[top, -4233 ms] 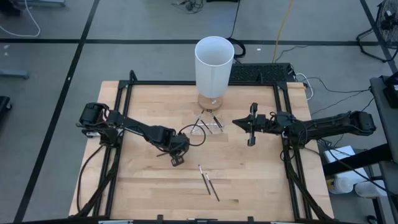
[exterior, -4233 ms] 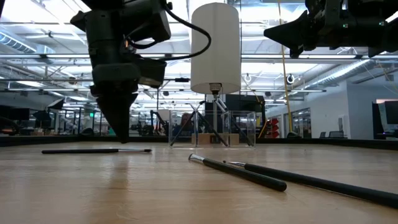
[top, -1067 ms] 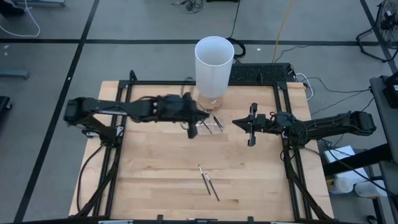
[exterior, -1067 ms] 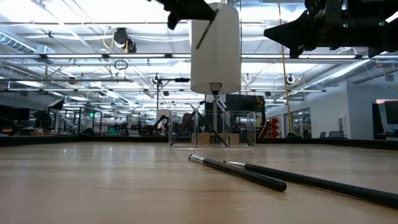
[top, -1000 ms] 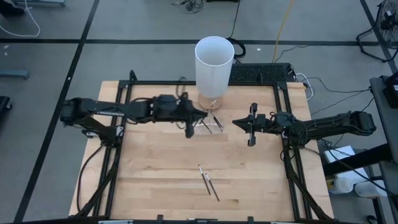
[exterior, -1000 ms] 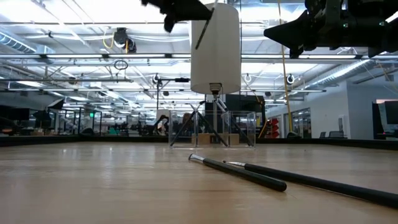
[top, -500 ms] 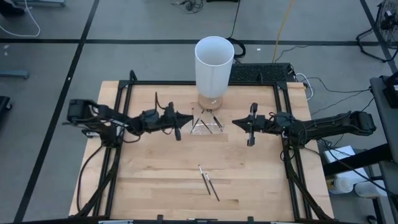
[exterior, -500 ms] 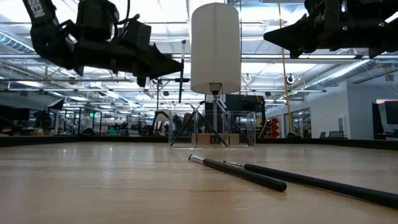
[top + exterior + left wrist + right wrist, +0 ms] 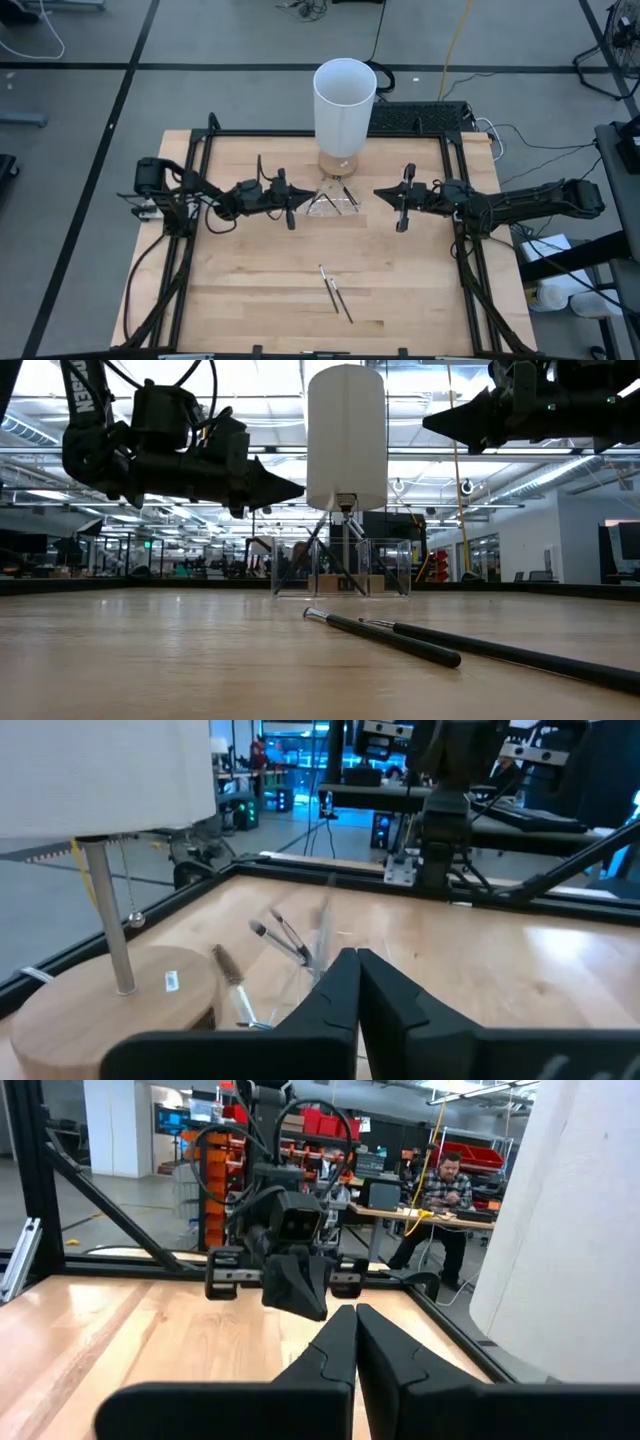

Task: Put items in baskets/containers
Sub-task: Put the eyeshadow brush into the transparent organizer

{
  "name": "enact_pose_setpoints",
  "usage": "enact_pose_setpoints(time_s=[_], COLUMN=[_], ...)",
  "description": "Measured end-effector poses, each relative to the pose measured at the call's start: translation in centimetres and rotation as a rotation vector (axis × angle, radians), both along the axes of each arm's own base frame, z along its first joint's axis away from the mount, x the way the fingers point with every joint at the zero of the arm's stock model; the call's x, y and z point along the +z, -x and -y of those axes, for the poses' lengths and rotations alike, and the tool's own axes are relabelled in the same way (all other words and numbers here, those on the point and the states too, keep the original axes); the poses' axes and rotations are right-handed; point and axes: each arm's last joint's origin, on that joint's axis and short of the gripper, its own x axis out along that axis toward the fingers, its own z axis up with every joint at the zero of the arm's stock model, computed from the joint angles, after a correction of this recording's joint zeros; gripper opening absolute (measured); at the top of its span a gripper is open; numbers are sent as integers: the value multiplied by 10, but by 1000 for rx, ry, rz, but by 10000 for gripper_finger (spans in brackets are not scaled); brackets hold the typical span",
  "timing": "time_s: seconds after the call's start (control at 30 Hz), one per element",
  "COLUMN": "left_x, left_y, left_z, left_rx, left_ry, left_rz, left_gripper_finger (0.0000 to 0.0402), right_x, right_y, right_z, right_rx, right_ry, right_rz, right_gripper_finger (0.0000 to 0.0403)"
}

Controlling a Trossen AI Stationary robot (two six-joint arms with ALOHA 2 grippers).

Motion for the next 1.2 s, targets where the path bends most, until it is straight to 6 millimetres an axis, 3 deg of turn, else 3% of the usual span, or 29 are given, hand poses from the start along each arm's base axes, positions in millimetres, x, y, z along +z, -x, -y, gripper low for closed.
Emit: enact_pose_setpoints(time_s=[0.47, 0.53, 0.63, 0.7, 0.87, 0.97, 1.07, 1.2], left_x=[0, 6, 31, 45, 75, 86, 89, 71], left_y=[0, 1, 6, 16, 57, 79, 85, 85], left_z=[1, 5, 18, 29, 56, 66, 71, 70], left_rx=[2, -21, -80, -70, 157, 203, 175, 96], left_ry=[8, 14, 39, 35, -41, -2, -7, -40], left_rz=[-4, 17, 70, -14, -455, -556, -557, -657], left_gripper_finger=[15, 19, 12, 5, 4, 5, 8, 4], right_x=[0, 0, 0, 0, 0, 0, 0, -1], right_y=[0, 0, 0, 0, 0, 0, 0, 0], right_z=[0, 0, 0, 0, 0, 0, 0, 0], right_rx=[1, 1, 1, 1, 1, 1, 1, -3], right_ry=[0, 1, 1, 1, 1, 0, 0, -8], right_rz=[4, 4, 3, 3, 3, 3, -2, -10], right_gripper_finger=[0, 0, 0, 0, 0, 0, 0, 0])
